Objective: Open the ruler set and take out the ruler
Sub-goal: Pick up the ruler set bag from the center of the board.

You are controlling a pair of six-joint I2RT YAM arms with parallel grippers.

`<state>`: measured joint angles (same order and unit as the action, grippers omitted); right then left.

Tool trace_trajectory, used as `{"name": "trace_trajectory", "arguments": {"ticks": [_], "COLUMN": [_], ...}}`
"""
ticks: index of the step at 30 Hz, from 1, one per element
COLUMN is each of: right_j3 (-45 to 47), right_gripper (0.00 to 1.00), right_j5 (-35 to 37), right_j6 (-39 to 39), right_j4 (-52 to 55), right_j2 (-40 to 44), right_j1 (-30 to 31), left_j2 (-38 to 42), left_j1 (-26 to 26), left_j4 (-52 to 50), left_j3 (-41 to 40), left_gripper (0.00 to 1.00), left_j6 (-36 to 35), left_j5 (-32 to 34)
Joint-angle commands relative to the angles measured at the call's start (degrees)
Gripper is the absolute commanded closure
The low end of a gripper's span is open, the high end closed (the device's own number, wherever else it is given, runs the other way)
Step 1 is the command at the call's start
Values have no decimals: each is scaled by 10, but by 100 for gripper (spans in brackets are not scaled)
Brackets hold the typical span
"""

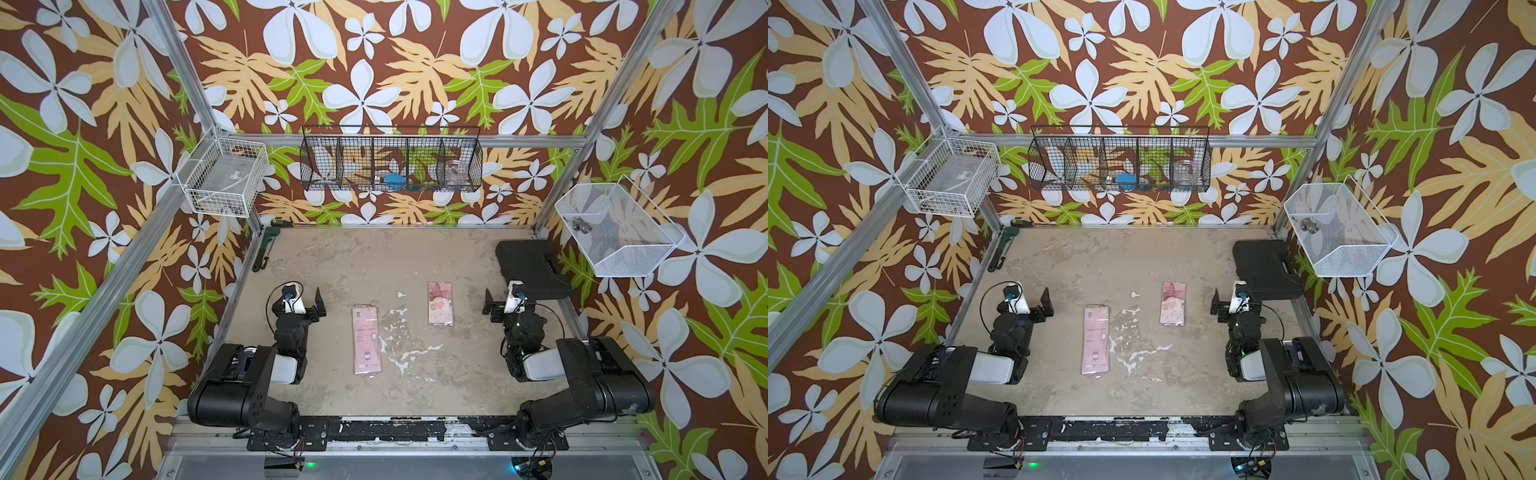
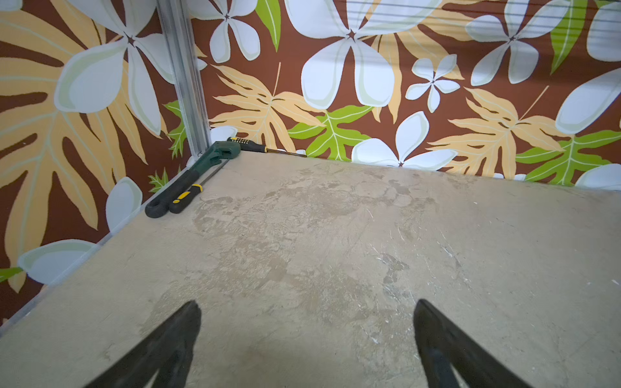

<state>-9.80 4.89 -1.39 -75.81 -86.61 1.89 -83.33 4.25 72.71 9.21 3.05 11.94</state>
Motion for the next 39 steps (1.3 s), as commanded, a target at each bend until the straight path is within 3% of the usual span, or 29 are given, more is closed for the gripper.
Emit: {"name": "trace_trajectory", "arguments": {"ticks": [1, 19, 20, 22, 23, 24, 26, 27, 28, 29, 31, 33, 35, 39], "right_j3": [-1, 1, 2, -27, -68, -104, -168, -184, -192, -211, -267, -320, -349, -362], "right_gripper": [0, 0, 0, 0, 0, 0, 0, 0, 0, 7, 18, 31, 32, 31], "right_j5": [3, 13, 36, 105, 88, 72, 89, -10, -188, -284, -345, -344, -292, -246], "right_j6": [1, 0, 1, 26, 37, -11, -310, -383, -367, -368, -356, -270, -222, -222], "right_j4": [-9, -13, -14, 99, 193, 253, 373, 381, 319, 295, 389, 502, 592, 619], "right_j2": [-1, 0, 10, 85, 124, 144, 162, 158, 142, 120, 85, 58, 40, 10], "right_j1": [0, 2, 9, 48, 58, 58, 54, 42, 39, 57, 121, 206, 287, 387], "left_j2": [2, 4, 17, 101, 144, 180, 229, 234, 228, 212, 167, 128, 111, 117], "left_j1": [-1, -4, -2, 28, 45, 47, 60, 76, 85, 89, 98, 111, 135, 178], "left_j4": [5, 5, -11, -164, -265, -365, -417, -420, -423, -429, -473, -491, -506, -559], "left_j3": [0, 1, 6, 54, 95, 128, 152, 153, 155, 163, 186, 188, 174, 155], "left_gripper": [0, 0, 0, 0, 0, 0, 0, 0, 1, 7, 17, 27, 35, 31], "left_j6": [2, 4, 7, 13, 78, 154, 233, 263, 298, 323, 354, 364, 374, 368], "left_j5": [-6, -3, 19, 124, 192, 196, 103, 75, 24, -51, -160, -245, -284, -251]}}
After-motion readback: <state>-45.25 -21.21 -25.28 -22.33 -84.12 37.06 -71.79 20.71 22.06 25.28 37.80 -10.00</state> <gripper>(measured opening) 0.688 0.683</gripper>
